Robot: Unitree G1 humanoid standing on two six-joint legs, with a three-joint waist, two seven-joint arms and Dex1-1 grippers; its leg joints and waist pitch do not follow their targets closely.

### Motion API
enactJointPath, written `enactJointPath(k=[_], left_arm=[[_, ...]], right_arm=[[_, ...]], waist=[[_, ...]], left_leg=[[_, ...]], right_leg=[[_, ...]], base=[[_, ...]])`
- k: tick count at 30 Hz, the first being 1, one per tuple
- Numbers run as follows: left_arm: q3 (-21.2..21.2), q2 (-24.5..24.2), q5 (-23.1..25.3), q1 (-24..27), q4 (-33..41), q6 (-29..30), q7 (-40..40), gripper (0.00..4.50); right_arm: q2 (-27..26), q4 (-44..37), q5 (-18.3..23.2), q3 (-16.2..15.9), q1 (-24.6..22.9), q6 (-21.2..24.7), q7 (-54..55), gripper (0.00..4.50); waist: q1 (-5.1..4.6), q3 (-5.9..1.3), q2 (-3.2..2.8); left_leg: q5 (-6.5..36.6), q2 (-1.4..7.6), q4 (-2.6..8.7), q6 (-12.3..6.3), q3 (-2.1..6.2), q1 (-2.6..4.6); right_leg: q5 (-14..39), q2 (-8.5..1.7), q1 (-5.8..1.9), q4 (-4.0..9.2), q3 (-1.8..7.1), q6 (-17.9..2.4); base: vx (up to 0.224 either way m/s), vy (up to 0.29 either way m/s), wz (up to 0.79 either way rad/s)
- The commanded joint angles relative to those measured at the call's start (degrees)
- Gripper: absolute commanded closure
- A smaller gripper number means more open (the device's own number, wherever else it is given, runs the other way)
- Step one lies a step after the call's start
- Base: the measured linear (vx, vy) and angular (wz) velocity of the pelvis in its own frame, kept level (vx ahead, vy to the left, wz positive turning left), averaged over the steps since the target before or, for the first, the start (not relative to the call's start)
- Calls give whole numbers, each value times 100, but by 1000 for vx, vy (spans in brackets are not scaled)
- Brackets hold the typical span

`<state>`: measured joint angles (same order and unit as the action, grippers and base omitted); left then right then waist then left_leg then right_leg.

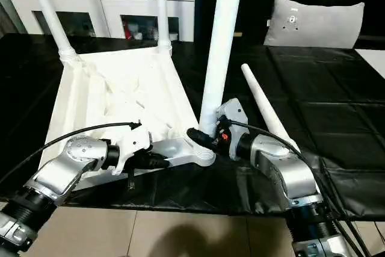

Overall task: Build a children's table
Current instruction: Insert table leg to table base

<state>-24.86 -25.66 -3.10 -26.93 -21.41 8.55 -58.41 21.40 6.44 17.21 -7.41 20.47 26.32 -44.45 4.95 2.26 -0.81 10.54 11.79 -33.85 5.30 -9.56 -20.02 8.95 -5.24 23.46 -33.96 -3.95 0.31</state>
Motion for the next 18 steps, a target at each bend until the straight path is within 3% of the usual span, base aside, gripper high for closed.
enactJointPath(k=[1,3,5,6,8,11,14,16,18], left_arm=[[-284,-95,449,138,-415,114,0,450],[-238,-11,406,93,-467,184,75,450],[-211,26,339,74,-476,243,30,406],[-204,34,350,73,-488,234,36,406],[-209,42,397,61,-521,173,81,384],[-181,81,441,27,-629,79,134,377],[-94,139,363,12,-690,104,107,377],[-63,163,346,-7,-740,137,98,414],[-54,171,350,-23,-774,170,81,416]], right_arm=[[33,83,-29,-8,124,47,-52,259],[28,137,-16,21,140,50,-54,259],[20,163,-9,44,148,49,-40,259],[11,172,-5,57,151,49,-27,259],[-3,188,10,78,161,56,-17,259],[-13,213,20,92,189,65,-24,259],[-20,237,30,100,207,67,-34,259],[-22,247,34,101,214,74,-46,259],[-23,255,36,101,220,80,-57,259]], waist=[[-26,-230,74],[-49,-214,63],[-61,-218,56],[-69,-219,42],[-92,-224,34],[-163,-210,17],[-204,-195,13],[-220,-190,8],[-245,-177,-20]], left_leg=[[2325,8,458,31,34,30],[2476,-4,449,43,46,48],[2550,-9,445,37,56,68],[2595,0,459,24,61,87],[2608,19,509,24,87,44],[2849,32,525,8,100,97],[2969,21,509,-8,106,112],[3002,14,496,-13,114,121],[3142,28,501,-16,132,160]], right_leg=[[3947,-247,-125,672,115,-105],[4148,-242,-109,718,72,-25],[4213,-242,-107,755,35,19],[4151,-237,-115,774,13,2],[3947,-241,-172,764,-3,-39],[3878,-248,-161,795,-39,-125],[4052,-272,-166,854,-105,-80],[4139,-285,-175,894,-164,-26],[4130,-284,-187,950,-238,0]], base=[[0,0,0],[0,0,0],[0,0,0],[0,0,0],[0,0,0],[0,0,0],[0,0,0],[0,0,0],[0,0,0]])
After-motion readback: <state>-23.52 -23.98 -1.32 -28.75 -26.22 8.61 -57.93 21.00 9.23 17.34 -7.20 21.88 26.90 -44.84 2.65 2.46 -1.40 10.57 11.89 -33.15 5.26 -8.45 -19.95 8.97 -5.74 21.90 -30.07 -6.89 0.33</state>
